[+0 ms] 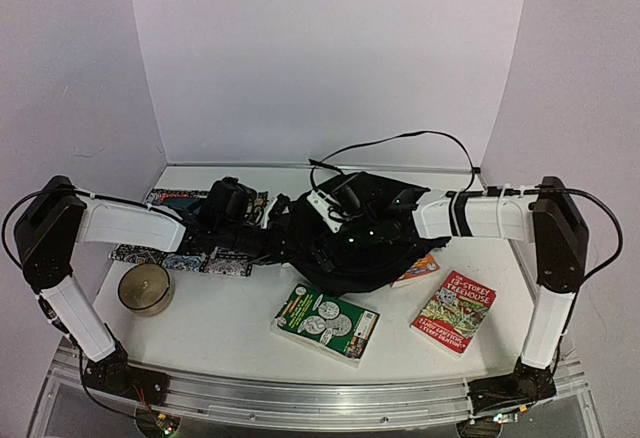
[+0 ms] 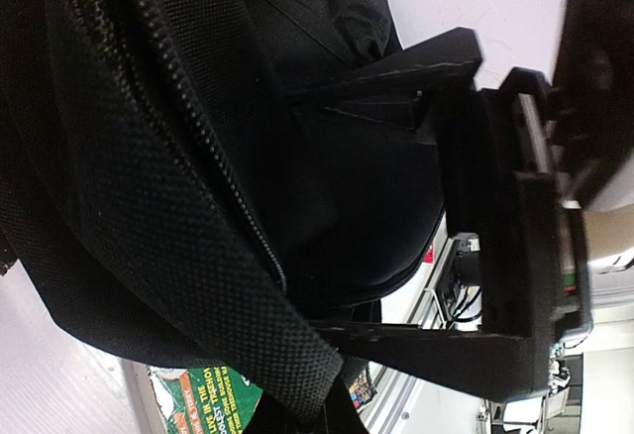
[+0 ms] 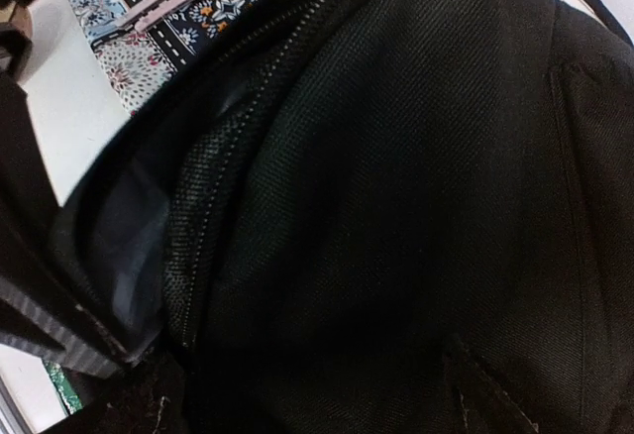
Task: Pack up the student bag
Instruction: Open the largest pocket of the student bag, then place the largest pocket of the student bag, then move the book to the center of the board, then rotate the book at the center of the board, then hold the book at the center of the board, then pick up the book at the center of the board.
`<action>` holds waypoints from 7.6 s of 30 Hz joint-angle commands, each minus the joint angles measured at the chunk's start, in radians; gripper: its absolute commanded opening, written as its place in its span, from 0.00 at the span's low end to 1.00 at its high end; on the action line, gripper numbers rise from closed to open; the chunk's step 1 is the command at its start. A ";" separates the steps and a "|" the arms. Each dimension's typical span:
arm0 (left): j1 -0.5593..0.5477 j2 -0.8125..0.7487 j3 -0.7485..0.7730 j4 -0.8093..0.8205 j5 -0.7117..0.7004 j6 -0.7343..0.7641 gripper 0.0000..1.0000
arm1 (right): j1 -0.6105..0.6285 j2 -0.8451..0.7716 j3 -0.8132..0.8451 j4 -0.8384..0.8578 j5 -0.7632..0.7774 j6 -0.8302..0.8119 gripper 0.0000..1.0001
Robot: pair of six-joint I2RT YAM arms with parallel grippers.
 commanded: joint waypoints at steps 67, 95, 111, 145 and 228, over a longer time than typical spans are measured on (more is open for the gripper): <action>-0.047 -0.073 0.020 -0.167 -0.223 0.177 0.84 | -0.470 -0.199 -0.002 -0.199 0.375 0.083 0.62; -0.020 -0.008 -0.056 -0.252 -0.087 0.121 0.82 | -0.064 -0.610 -0.399 -0.242 0.115 0.575 0.96; -0.022 0.075 -0.040 -0.243 -0.017 0.102 0.75 | 0.164 -0.355 -0.622 0.119 -0.049 0.878 0.89; -0.020 -0.535 -0.388 -0.610 -0.234 -0.236 0.51 | 0.190 0.160 0.081 -0.096 -0.118 0.275 0.92; 0.046 -0.462 -0.454 0.026 -0.150 -0.392 0.11 | 0.166 0.110 -0.186 0.537 -0.373 0.751 0.69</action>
